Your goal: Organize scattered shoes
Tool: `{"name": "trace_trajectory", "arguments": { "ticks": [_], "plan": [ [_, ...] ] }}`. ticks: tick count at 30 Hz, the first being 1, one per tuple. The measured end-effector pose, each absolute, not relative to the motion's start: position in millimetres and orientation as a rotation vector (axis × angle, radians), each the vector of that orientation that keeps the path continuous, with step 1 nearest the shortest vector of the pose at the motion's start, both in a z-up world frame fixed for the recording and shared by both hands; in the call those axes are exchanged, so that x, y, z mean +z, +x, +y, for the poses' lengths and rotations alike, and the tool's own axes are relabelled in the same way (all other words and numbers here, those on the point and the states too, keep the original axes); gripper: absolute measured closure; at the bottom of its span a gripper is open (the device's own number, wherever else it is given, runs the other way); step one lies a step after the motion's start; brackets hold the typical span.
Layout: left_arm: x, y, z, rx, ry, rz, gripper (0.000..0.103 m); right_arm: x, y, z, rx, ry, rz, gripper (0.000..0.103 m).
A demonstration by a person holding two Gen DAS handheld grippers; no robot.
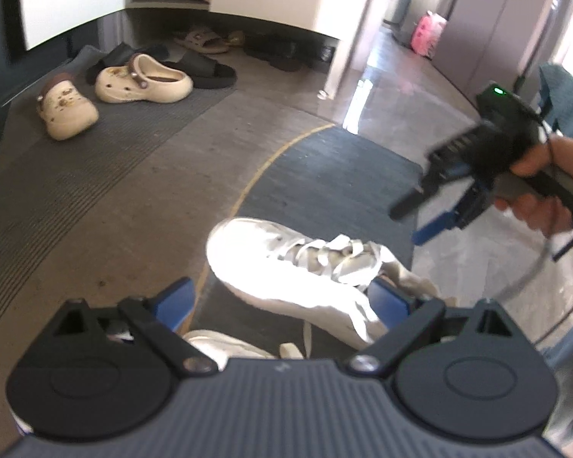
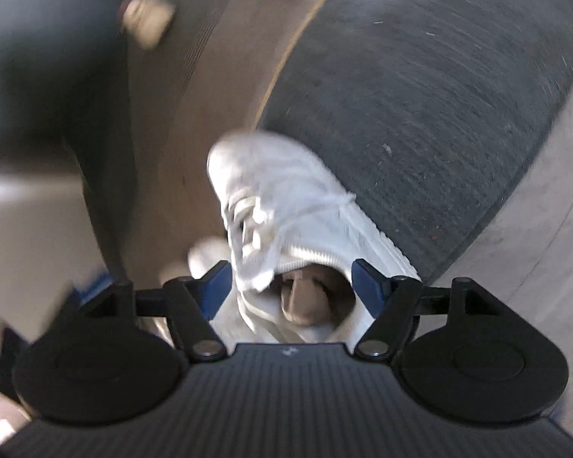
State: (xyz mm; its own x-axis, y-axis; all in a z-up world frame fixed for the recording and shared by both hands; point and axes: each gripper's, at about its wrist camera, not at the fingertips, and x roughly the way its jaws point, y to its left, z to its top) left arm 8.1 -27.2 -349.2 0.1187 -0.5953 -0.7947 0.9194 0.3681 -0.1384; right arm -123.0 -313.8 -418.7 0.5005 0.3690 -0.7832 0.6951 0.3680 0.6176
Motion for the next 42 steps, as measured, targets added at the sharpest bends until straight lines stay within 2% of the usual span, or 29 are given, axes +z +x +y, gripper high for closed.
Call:
{"name": "trace_trajectory", "arguments": {
  "ticks": [4,6,10,14,16,17,21,37,42],
  "plan": [
    [-355,4,-49,-1.198,0.486,0.894,0.005,-456,-119,-333,-0.359,1.384,1.054,0.032],
    [-357,3,-57,-1.207,0.494,0.895,0.005,-471,-115,-335,-0.353,1.433,1.066,0.039],
    [-364,2,-67,-1.215,0.501,0.905,0.005,-502,-104,-337,-0.368,1.500,1.085,0.044],
    [-368,4,-71,-1.206,0.501,0.918,0.005,-520,-99,-333,-0.361,1.549,1.103,0.054],
    [-370,5,-72,-1.202,0.499,0.925,0.005,-524,-98,-333,-0.346,1.563,1.075,0.085],
    [-370,6,-73,-1.200,0.498,0.929,0.005,-523,-98,-333,-0.340,1.563,1.063,0.094],
    [-373,8,-75,-1.193,0.493,0.942,0.005,-522,-99,-327,-0.307,1.552,1.024,0.098],
    [-421,-23,-97,-1.264,0.646,0.905,0.008,-495,-107,-294,-0.130,1.499,0.849,0.099],
    [-430,-27,-95,-1.266,0.667,0.919,0.009,-483,-98,-284,-0.025,1.450,0.688,0.098]
  ]
}}
